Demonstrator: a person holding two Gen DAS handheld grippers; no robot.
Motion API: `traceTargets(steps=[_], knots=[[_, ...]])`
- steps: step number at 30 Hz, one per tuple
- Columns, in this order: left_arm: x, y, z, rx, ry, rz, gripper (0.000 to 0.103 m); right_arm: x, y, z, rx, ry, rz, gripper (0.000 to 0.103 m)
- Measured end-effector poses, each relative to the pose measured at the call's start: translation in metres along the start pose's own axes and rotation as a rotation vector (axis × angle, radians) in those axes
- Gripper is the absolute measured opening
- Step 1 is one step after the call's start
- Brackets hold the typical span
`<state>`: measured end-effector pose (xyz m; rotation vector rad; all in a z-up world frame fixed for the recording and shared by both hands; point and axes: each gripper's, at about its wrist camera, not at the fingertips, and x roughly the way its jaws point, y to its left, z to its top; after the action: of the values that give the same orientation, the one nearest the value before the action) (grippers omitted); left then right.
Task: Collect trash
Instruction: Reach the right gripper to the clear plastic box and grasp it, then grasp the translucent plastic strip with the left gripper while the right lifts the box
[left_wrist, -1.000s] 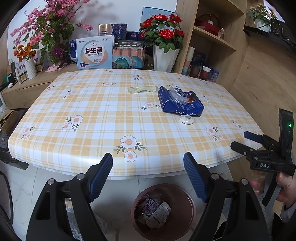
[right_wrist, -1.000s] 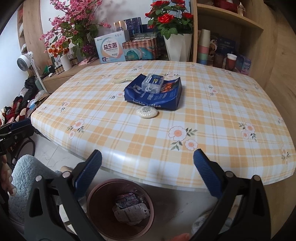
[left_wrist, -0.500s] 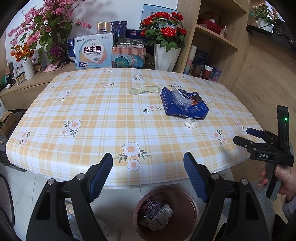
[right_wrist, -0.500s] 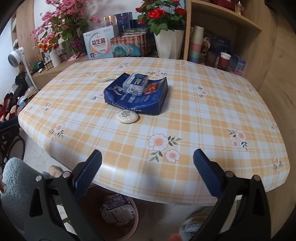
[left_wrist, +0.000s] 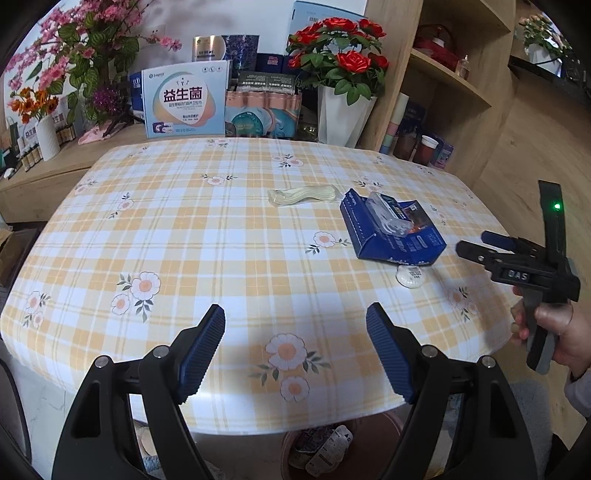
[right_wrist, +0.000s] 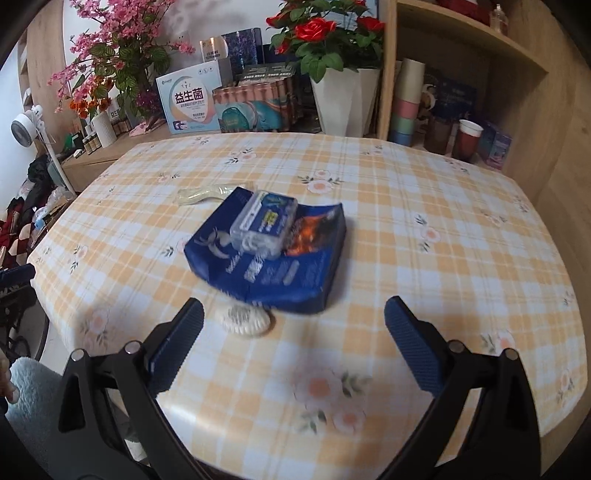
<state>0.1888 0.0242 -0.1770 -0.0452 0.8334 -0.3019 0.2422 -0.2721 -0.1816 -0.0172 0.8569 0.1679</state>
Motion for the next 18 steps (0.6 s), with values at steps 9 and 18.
traceTargets(steps=[9,18], knots=[[0.046,0.02,0.031,-0.001,0.038,-0.014,0.075,0.073,0.018,0.05,0.002,0.078,0.019,0.074],[0.087,0.023,0.07,0.105,0.061,-0.024,0.074,0.118,0.01,0.072,0.154,0.167,0.054,0.061]])
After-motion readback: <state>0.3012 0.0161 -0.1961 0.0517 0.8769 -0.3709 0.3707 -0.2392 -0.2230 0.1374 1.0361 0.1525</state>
